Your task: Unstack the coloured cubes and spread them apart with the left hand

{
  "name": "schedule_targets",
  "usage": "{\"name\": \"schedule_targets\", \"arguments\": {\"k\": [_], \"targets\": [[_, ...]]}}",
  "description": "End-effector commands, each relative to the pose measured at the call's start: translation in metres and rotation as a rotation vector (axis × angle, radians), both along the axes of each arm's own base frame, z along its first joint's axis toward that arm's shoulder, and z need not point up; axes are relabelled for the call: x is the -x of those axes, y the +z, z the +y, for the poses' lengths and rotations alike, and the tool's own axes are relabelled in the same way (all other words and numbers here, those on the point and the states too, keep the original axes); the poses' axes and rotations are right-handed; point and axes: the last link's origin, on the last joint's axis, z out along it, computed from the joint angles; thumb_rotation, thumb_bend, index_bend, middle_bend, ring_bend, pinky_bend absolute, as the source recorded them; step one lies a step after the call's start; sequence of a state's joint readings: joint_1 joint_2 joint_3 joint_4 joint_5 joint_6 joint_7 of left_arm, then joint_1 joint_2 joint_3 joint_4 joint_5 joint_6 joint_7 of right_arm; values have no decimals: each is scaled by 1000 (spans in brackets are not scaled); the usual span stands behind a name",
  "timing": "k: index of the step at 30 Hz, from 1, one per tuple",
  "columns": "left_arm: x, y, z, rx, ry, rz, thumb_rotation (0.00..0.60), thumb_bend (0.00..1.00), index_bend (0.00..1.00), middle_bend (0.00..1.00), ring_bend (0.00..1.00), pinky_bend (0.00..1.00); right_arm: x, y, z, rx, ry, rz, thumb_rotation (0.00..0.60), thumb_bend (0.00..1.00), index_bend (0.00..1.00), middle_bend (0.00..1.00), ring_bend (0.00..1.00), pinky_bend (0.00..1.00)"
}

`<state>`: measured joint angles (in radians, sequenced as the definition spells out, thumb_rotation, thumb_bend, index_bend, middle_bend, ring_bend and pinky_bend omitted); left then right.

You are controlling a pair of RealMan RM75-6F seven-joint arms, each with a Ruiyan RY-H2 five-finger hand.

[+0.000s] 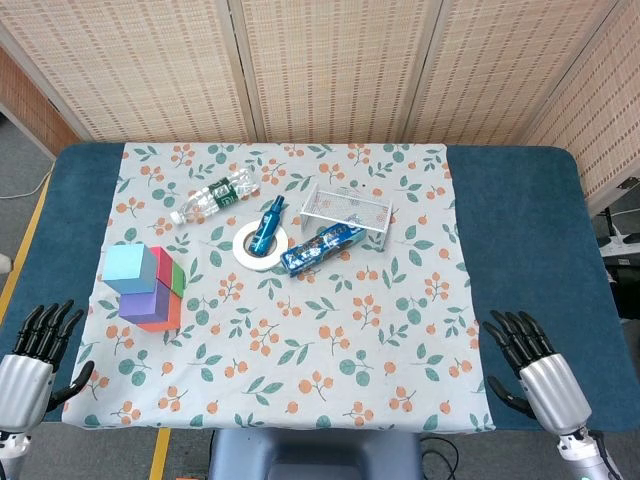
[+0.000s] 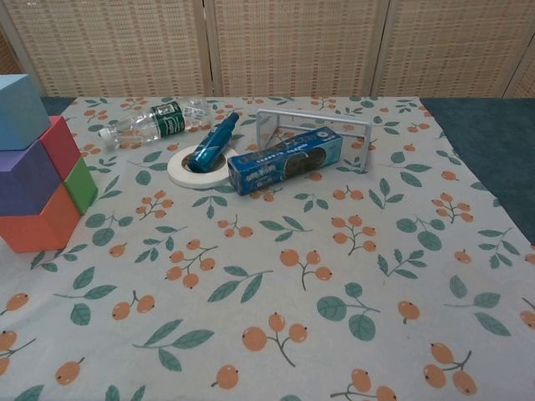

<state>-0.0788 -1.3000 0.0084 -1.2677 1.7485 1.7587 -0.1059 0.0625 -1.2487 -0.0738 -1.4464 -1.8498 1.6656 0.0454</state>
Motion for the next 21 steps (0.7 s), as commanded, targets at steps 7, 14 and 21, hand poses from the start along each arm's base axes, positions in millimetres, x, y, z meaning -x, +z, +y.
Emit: {"name": "schedule_targets", "arguments": {"k": [7, 14, 21], "targets": [[-21, 9, 56, 108, -38, -62, 600, 351, 0, 0, 0, 55, -3, -7, -1, 4, 11, 13, 600, 247, 0, 0, 0, 0], [-57, 15, 114, 139, 12, -23, 600, 359, 0, 0, 0, 57, 2, -12, -1, -5, 9, 92, 600, 248, 0, 0, 0, 0], [-73, 9, 146, 251, 120, 20, 600, 351, 0, 0, 0, 56, 1, -3, -2, -50, -7, 73, 600, 247, 0, 0, 0, 0]]}}
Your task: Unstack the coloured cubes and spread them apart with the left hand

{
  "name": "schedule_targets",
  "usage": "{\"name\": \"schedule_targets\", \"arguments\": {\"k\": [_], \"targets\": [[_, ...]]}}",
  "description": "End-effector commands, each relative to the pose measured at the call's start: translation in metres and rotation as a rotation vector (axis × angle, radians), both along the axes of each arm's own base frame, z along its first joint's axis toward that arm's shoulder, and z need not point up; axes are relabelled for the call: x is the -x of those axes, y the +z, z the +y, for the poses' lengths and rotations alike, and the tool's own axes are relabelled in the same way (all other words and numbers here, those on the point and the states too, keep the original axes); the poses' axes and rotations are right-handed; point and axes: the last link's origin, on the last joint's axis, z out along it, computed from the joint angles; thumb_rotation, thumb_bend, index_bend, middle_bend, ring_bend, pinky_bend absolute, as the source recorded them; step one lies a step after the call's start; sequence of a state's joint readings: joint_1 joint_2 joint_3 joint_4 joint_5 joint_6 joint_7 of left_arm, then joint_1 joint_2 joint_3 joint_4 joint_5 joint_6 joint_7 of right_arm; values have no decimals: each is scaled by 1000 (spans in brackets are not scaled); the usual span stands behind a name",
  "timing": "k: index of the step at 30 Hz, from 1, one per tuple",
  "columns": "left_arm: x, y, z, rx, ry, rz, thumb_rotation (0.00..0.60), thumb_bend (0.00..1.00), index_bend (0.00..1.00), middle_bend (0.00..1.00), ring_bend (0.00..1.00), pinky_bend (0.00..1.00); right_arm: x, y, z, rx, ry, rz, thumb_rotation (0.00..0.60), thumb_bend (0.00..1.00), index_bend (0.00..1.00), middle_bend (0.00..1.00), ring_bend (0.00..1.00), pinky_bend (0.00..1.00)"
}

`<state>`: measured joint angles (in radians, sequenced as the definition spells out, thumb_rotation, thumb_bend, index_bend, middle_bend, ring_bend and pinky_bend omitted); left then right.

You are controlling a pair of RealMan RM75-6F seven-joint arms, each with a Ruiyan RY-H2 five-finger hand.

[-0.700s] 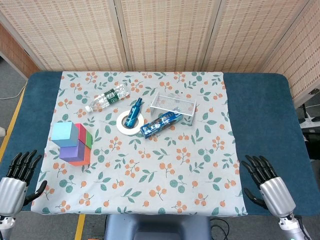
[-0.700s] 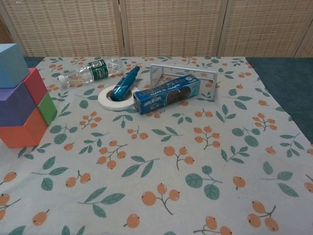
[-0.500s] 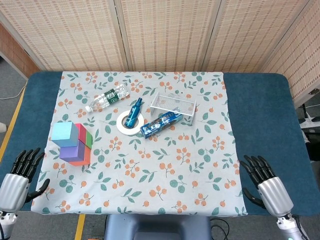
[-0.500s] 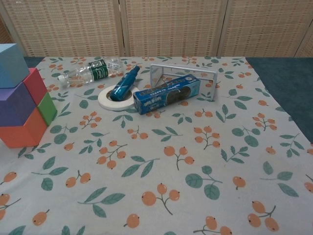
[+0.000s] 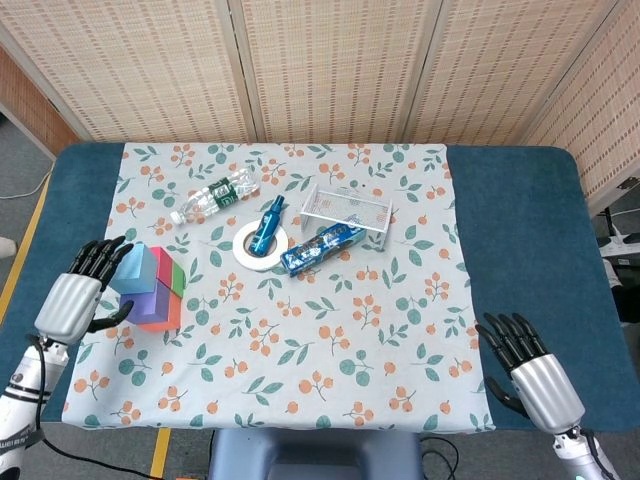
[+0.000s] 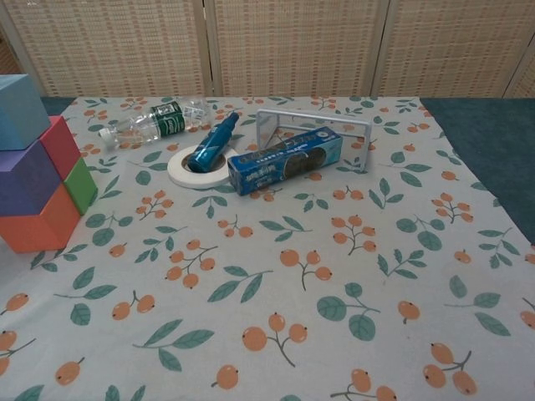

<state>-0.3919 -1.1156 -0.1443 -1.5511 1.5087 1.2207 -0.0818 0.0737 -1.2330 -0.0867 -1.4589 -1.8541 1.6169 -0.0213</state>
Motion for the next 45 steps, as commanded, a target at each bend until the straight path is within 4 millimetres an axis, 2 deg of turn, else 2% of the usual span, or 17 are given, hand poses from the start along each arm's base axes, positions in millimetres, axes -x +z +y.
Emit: {"name": "schedule_targets", "arguments": {"k": [1, 9, 10, 12, 13, 15, 16, 19, 23, 31, 32, 33, 35, 41, 45], "targets": [[-15, 3, 21, 40, 37, 37, 600, 351, 0, 0, 0, 56, 1, 2, -2, -18, -10, -8, 600, 247, 0, 0, 0, 0], [-18, -2, 31, 60, 73, 66, 600, 351, 0, 0, 1, 68, 3, 4, -5, -20, -30, -5, 600, 247, 0, 0, 0, 0], [-18, -2, 32, 61, 76, 62, 600, 351, 0, 0, 13, 74, 3, 4, -5, -19, -30, -5, 600, 247, 0, 0, 0, 0], [-17, -3, 34, 71, 86, 56, 600, 350, 21, 24, 107, 101, 3, 5, -4, -14, -29, -9, 600, 247, 0, 0, 0, 0], [-17, -4, 34, 73, 89, 55, 600, 350, 51, 57, 156, 113, 2, 6, -4, -12, -29, -11, 600, 247, 0, 0, 0, 0], [-15, -5, 34, 90, 104, 47, 600, 348, 186, 205, 289, 162, 1, 7, -4, -3, -26, -16, 600, 247, 0, 0, 0, 0], [-15, -5, 34, 95, 108, 49, 600, 347, 218, 241, 321, 177, 1, 7, -4, -1, -24, -16, 600, 247, 0, 0, 0, 0], [-15, -6, 35, 106, 111, 44, 600, 340, 269, 308, 402, 204, 1, 7, -3, -1, -26, -13, 600, 247, 0, 0, 0, 0], [-16, -5, 36, 111, 98, 34, 600, 369, 362, 485, 520, 251, 2, 6, -3, -6, -29, -8, 600, 247, 0, 0, 0, 0], [-21, 2, 49, 18, 33, 3, 600, 395, 402, 559, 539, 320, 4, 5, -3, -13, -49, 7, 600, 247, 0, 0, 0, 0], [-21, 4, 53, 10, 34, -17, 600, 396, 401, 554, 536, 322, 4, 5, -3, -14, -54, 11, 600, 247, 0, 0, 0, 0], [-27, 10, 64, -7, 49, -113, 600, 396, 398, 547, 532, 323, 4, 6, -3, -13, -57, 14, 600, 247, 0, 0, 0, 0], [-31, 9, 71, 12, 52, -163, 600, 396, 396, 537, 525, 321, 4, 5, -3, -15, -59, 15, 600, 247, 0, 0, 0, 0], [-64, -17, 60, 121, -68, -142, 600, 395, 382, 514, 502, 298, 4, 1, -4, -33, -65, 5, 600, 248, 0, 0, 0, 0], [-89, -35, 43, 164, -161, -130, 600, 393, 375, 507, 501, 290, 4, 2, -5, -35, -62, -6, 600, 247, 0, 0, 0, 0]]}}
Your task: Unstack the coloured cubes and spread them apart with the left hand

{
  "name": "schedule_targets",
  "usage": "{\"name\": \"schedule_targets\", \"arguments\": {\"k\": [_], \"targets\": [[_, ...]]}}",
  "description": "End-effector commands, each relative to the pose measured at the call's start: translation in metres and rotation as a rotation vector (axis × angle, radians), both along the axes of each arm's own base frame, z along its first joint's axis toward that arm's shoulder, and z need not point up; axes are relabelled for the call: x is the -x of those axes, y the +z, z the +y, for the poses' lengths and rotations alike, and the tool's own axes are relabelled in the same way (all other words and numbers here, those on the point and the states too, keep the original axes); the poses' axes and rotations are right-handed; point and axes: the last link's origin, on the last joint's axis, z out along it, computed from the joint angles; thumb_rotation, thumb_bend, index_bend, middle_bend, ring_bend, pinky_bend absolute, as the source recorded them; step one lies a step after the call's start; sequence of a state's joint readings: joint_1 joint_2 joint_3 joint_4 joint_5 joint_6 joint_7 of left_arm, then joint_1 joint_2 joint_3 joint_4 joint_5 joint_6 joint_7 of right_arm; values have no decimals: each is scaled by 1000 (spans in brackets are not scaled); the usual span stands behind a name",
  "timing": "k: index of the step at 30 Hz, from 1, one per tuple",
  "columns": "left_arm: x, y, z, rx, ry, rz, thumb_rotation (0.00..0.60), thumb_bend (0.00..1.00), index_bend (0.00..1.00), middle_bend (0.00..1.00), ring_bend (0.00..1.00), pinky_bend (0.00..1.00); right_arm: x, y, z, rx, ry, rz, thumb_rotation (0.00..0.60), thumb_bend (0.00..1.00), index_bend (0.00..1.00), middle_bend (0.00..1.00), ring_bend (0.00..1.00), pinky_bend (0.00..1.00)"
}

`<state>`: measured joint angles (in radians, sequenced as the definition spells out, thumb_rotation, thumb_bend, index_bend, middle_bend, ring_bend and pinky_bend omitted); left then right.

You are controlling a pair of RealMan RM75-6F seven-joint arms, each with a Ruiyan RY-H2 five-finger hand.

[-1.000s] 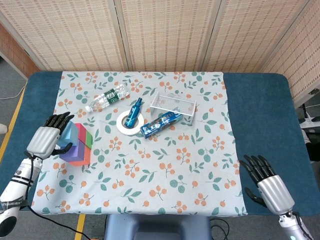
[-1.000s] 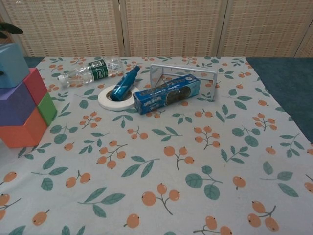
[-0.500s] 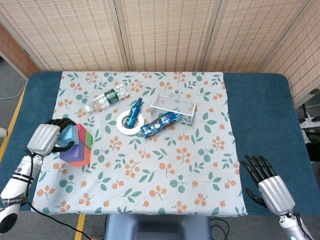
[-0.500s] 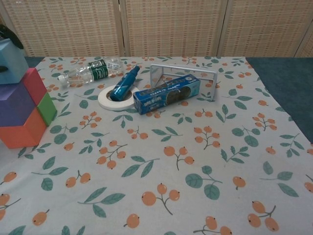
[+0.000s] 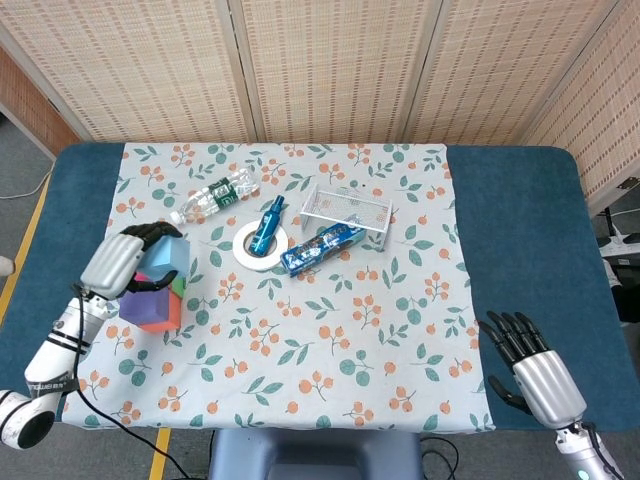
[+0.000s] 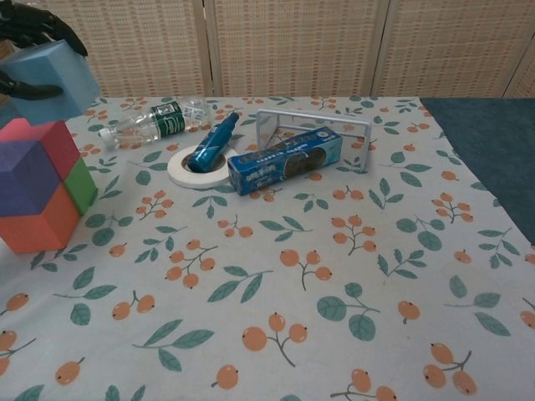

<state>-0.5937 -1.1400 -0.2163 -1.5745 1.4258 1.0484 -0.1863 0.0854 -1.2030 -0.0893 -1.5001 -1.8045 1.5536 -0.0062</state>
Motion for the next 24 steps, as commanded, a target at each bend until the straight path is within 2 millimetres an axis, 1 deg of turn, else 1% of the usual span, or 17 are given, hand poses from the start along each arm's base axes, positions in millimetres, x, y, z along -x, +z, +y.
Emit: {"name": "schedule_targets", "arguments": {"k": [1, 5, 9, 11, 15, 16, 18, 20, 21, 22, 24], "targets": [[-29, -21, -18, 53, -104, 0, 600, 394, 373, 506, 500, 287, 0, 1, -1, 6, 2, -7, 600, 247, 0, 0, 0, 0], [-43, -45, -28, 125, -128, -17, 600, 394, 359, 494, 478, 267, 0, -2, -4, 8, 1, -28, 600, 247, 0, 0, 0, 0], [-60, -84, -33, 204, -155, -14, 600, 393, 349, 480, 461, 248, 0, -7, -4, -20, 1, -55, 600, 247, 0, 0, 0, 0], [-67, -103, -32, 212, -182, 13, 600, 393, 346, 479, 458, 244, 1, -8, -4, -38, -6, -64, 600, 247, 0, 0, 0, 0], [-74, -134, -24, 216, -198, 51, 600, 393, 337, 473, 452, 237, 1, -5, -5, -39, -5, -77, 600, 247, 0, 0, 0, 0], [-74, -139, -22, 216, -196, 60, 600, 393, 333, 468, 444, 230, 1, -4, -5, -38, -4, -81, 600, 247, 0, 0, 0, 0], [-70, -150, -18, 221, -184, 83, 600, 390, 285, 438, 409, 176, 2, 0, -5, -29, -4, -83, 600, 247, 0, 0, 0, 0], [-63, -158, -15, 213, -169, 123, 600, 368, 107, 324, 306, 96, 3, 2, -6, -22, -8, -83, 600, 247, 0, 0, 0, 0], [-61, -160, -14, 210, -163, 136, 600, 358, 49, 264, 261, 89, 3, 2, -7, -21, -11, -84, 600, 247, 0, 0, 0, 0], [-60, -162, -14, 208, -157, 139, 600, 352, 8, 195, 211, 87, 4, 3, -7, -20, -13, -85, 600, 246, 0, 0, 0, 0], [-58, -165, -13, 212, -147, 138, 600, 347, 0, 93, 123, 78, 4, 3, -8, -17, -18, -97, 600, 246, 0, 0, 0, 0]]}}
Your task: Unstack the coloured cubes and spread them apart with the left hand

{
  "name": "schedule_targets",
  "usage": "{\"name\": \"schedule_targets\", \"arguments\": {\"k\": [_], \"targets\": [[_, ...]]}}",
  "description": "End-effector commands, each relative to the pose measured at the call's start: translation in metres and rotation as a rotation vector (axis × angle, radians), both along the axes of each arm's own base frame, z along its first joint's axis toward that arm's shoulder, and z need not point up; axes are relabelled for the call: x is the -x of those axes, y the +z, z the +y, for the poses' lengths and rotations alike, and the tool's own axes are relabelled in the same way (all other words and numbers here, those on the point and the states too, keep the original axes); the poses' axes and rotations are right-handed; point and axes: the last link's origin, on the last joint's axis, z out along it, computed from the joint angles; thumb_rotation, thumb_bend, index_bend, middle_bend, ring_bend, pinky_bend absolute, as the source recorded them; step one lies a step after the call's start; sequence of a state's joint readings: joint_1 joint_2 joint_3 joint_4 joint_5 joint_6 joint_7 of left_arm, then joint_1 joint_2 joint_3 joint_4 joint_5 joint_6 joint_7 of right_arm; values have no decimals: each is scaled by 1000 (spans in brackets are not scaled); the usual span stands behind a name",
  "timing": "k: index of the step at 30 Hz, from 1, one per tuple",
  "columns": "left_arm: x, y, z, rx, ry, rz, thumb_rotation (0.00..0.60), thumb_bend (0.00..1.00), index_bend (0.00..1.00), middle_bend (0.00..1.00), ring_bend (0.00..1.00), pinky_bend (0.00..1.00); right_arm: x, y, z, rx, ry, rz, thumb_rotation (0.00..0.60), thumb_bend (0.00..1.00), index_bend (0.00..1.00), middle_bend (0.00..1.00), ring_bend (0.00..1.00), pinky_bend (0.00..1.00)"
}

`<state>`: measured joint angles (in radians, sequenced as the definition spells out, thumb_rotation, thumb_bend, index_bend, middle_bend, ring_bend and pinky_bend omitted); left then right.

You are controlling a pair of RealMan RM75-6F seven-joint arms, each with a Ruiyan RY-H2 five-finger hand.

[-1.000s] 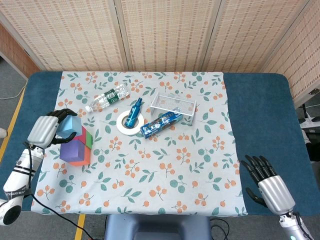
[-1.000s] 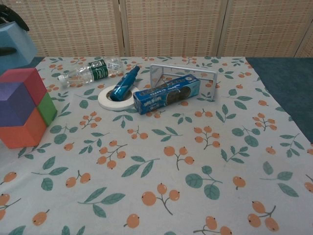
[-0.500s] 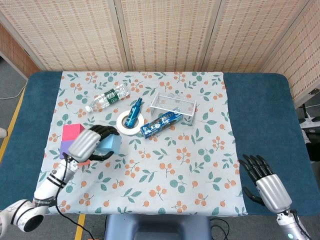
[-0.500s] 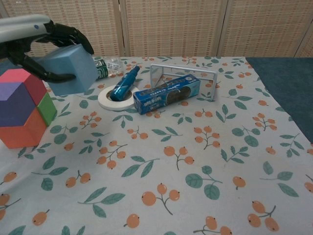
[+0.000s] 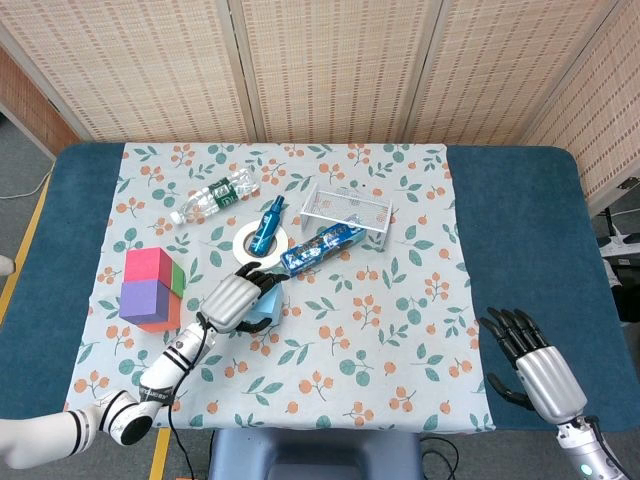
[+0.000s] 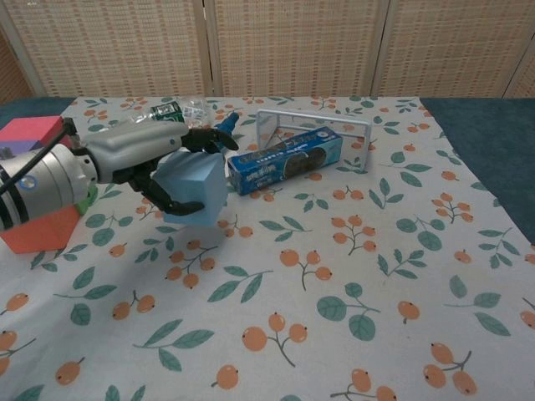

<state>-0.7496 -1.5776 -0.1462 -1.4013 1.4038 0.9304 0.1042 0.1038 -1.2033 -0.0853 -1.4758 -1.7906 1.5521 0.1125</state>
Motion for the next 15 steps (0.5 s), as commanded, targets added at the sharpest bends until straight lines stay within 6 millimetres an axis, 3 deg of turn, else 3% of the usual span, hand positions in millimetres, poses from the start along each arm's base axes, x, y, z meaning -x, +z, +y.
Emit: {"name": "schedule_targets", "arguments": {"k": [1, 4, 11, 15], "targets": [[2, -7, 1, 8, 8, 12, 600, 345, 0, 62, 89, 74, 0, 1, -2, 5, -5, -13, 600, 247, 0, 0, 0, 0], [0, -7, 0, 1, -4, 14, 600, 330, 0, 3, 28, 67, 1, 1, -2, 7, -6, -16, 600, 247, 0, 0, 0, 0], [-5, -2, -4, 18, 5, -23, 600, 296, 0, 0, 5, 67, 0, -2, -1, 0, -4, -21, 600, 247, 0, 0, 0, 0], [-3, 23, -6, -50, -19, -39, 600, 282, 0, 0, 5, 67, 0, -2, 0, -5, -2, -22, 600, 247, 0, 0, 0, 0]]}}
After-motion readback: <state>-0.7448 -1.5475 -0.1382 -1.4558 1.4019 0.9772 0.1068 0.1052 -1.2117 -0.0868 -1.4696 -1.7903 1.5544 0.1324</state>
